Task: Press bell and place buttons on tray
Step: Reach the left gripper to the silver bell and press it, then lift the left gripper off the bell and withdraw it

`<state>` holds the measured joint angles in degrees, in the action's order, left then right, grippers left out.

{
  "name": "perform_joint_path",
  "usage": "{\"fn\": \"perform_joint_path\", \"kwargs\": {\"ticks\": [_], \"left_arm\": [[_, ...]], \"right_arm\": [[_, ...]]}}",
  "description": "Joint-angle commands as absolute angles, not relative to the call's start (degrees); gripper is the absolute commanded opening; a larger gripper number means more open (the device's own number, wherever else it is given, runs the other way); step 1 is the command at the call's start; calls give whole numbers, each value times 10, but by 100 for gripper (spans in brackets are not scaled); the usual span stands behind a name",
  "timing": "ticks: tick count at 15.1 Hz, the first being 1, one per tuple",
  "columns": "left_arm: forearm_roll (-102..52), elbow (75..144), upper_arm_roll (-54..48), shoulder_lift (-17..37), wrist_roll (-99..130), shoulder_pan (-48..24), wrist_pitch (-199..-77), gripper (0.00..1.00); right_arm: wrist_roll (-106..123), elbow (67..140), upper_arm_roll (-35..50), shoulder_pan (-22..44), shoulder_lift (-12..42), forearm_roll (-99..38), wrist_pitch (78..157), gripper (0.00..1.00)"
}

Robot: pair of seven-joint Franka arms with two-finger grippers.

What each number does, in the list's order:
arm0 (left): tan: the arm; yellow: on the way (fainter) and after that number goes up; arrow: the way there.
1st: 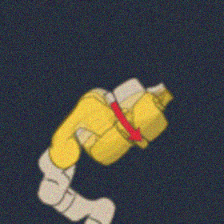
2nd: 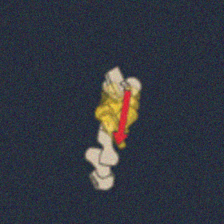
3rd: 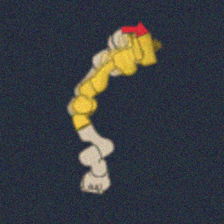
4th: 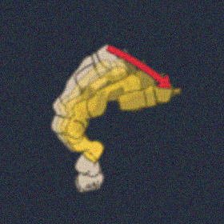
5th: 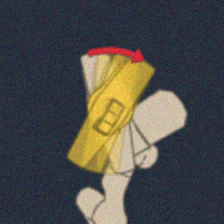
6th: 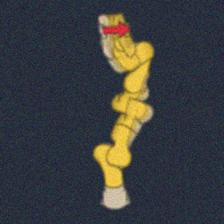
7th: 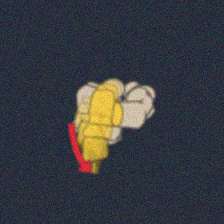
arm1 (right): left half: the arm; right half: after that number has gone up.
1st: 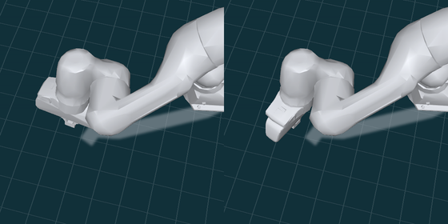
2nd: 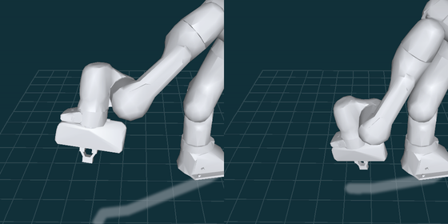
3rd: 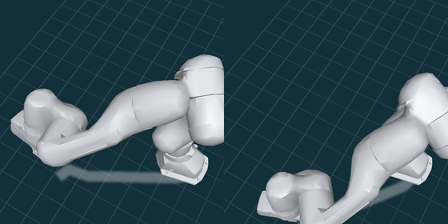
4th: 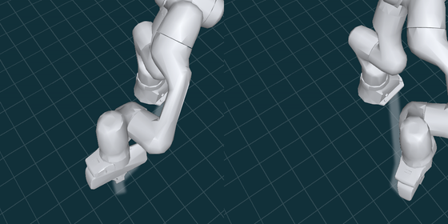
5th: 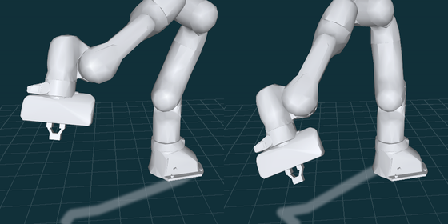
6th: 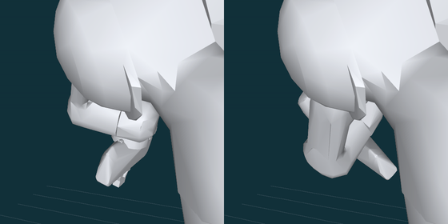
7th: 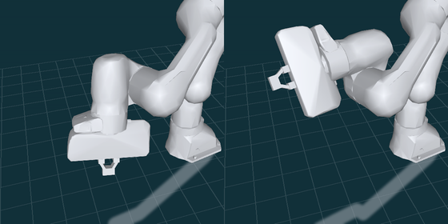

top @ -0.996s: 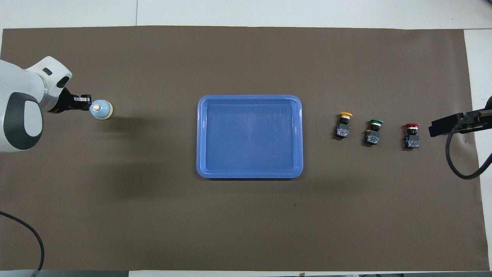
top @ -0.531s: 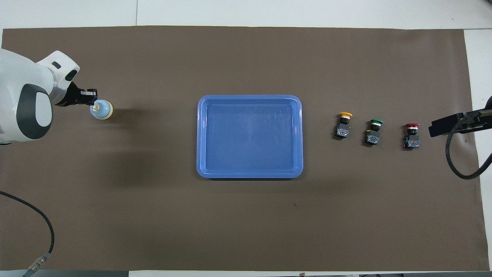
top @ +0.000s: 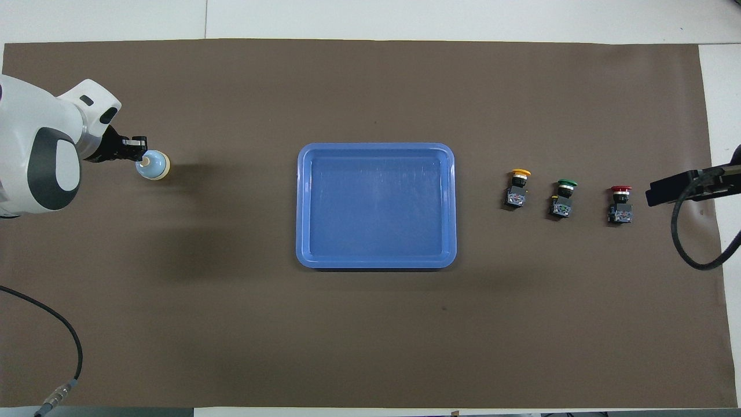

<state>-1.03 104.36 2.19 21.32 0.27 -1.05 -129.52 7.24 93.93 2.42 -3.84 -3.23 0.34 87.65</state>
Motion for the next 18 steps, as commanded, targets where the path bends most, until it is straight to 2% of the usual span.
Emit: {"fn": "perform_joint_path", "kwargs": {"ticks": [1,4,6,9,10,12,15,18], "left_arm": [[-7,1066,23,218,10,-11,-1339,0],[-7,1052,23,220,9,-5,-1321,0],[-8,1012,24,213,9,-6,-1267,0],[-8,950,25,173,8,-7,-1140,0],[-8,947,25,157,7,-7,-1117,25],[-8,951,25,124,7,-13,-1090,100],[-8,955,25,53,5,-8,-1042,100],[-7,956,25,12,5,-7,-1021,100]], "right_arm": [[80,950,25,-42,-42,9,875,100],[80,950,25,-42,-42,9,875,100],[80,950,25,-42,-42,9,875,100],[80,950,25,-43,-42,9,875,100],[80,950,25,-42,-42,9,875,100],[80,950,25,-42,-42,9,875,100],[84,949,25,-49,-42,9,869,100],[79,950,25,-48,-42,9,867,100]]}}
